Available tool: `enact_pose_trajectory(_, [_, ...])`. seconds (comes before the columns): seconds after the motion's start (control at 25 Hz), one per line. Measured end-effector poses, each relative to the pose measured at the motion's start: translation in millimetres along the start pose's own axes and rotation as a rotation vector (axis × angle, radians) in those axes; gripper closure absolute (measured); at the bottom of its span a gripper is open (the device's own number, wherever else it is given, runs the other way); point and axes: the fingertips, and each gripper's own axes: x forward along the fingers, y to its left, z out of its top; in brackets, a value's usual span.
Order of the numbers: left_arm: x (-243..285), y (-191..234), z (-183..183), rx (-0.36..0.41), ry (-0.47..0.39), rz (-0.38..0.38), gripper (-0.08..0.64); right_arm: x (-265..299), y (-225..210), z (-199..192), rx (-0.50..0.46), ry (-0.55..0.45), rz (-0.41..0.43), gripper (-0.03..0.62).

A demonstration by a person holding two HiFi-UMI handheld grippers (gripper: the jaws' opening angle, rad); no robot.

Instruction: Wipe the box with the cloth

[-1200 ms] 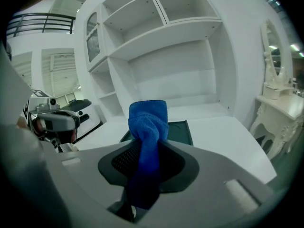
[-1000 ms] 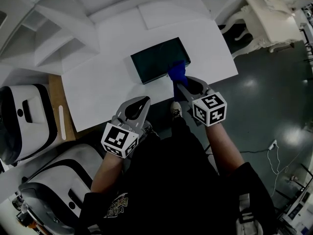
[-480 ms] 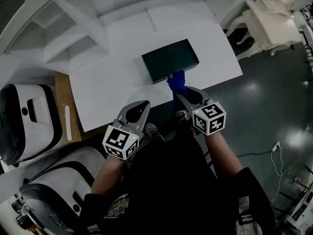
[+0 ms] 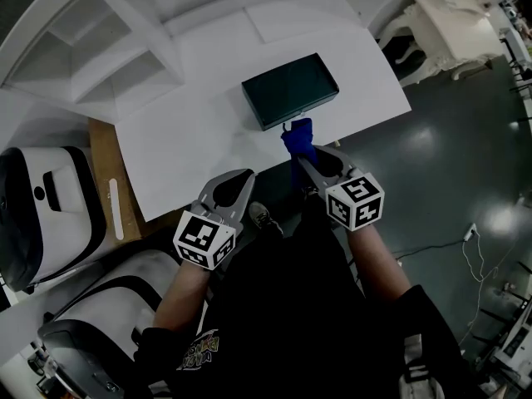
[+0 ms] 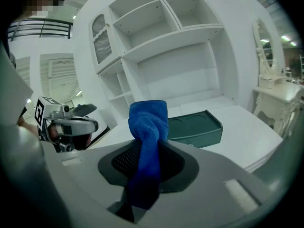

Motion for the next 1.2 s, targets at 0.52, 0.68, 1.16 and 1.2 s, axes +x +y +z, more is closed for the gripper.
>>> enact_pose_trajectory(0.52, [17.3, -37.7, 14.1, -0.002, -0.027, 0.031, 0.559, -38.8, -6.1, 3.2, -0.041, -0.009, 0.054, 0.469])
enact_pose_trajectory(0.68, [28.7, -50.5, 14.8, -0.024, -0.031, 0.067, 0.558, -48.1, -15.6, 1.0, -0.052, 0.0, 0.093, 0.469])
enact_pose_trajectory(1.16, [63.6, -94.7, 10.1, -0.036, -0.017, 0.111, 0.559, -71.7, -38.2, -12.7, -0.074, 0.03, 0.189, 0.469])
enact_pose_trajectory(1.2, [65.0, -96.2, 10.0, -0.037, -0.018, 0.115, 0.559, -73.0, -39.1, -13.2, -0.078, 0.033, 0.194, 0.469])
